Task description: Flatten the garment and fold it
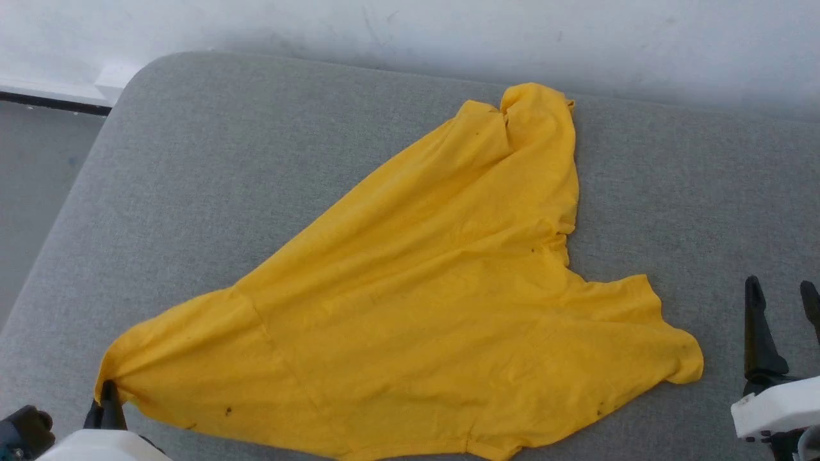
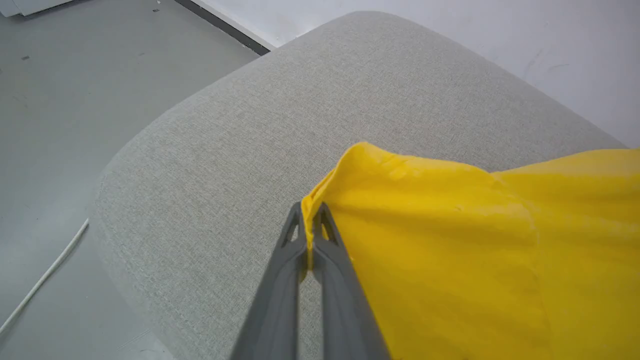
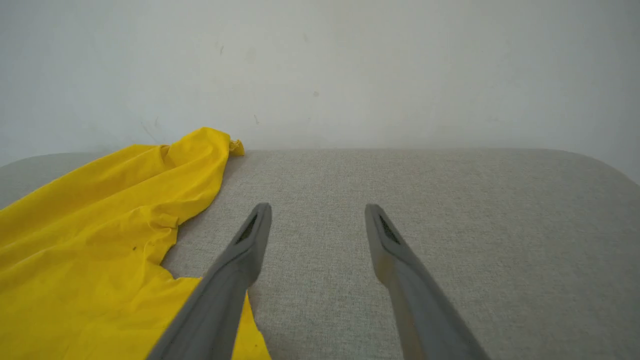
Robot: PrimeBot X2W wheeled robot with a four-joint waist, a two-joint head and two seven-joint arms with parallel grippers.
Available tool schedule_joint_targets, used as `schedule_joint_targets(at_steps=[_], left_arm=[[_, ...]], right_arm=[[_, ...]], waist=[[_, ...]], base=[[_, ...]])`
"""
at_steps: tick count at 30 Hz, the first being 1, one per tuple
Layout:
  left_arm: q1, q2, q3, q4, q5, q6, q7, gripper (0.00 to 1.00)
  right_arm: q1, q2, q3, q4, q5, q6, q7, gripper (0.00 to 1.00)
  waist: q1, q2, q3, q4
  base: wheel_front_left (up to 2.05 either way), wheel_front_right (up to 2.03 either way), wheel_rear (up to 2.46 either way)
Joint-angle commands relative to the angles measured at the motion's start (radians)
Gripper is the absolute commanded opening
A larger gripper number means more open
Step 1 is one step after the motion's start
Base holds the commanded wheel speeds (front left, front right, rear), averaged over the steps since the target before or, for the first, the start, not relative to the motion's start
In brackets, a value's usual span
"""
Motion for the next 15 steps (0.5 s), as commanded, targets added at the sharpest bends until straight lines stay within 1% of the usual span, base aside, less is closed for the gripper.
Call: schedule_joint_targets(at_steps=[1,4,7,13,15], left_arm=[[0.002,0.002,0.007,-0.008,-0.002,0.005,-0.01,0.0],[-0.011,-0.011,-0.01,-0.02,-0.014,-0.005,-0.017,0.0],[-0.027,-0.025,-0.037,-0.027,-0.02,-0.015,-0.021,0.0],[-0.059,-0.033,-0.077,-0.042,-0.022,-0.031,-0.025,0.0],[-0.067,-0.033,-0.082,-0.047,-0.023,-0.032,-0.025,0.0]], right_arm=[[0.004,0.002,0.002,-0.005,-0.004,-0.001,0.005,1.0],[0.003,0.002,0.015,-0.003,-0.002,-0.001,0.034,1.0],[-0.003,0.002,0.048,-0.005,-0.019,-0.001,0.094,1.0],[-0.003,0.002,0.122,-0.04,-0.112,-0.001,0.322,1.0],[-0.001,-0.002,0.138,-0.049,-0.124,-0.001,0.381,1.0]], waist=[[0.0001,0.0,0.003,0.004],[0.0001,0.0,0.009,0.004],[0.0001,0.0,0.015,-0.007],[0.0001,0.0,0.034,-0.021],[0.0001,0.0,0.043,-0.022]], base=[[0.0,0.0,0.0],[0.0,0.0,0.0],[0.0,0.0,0.0],[0.0,0.0,0.0],[0.0,0.0,0.0]])
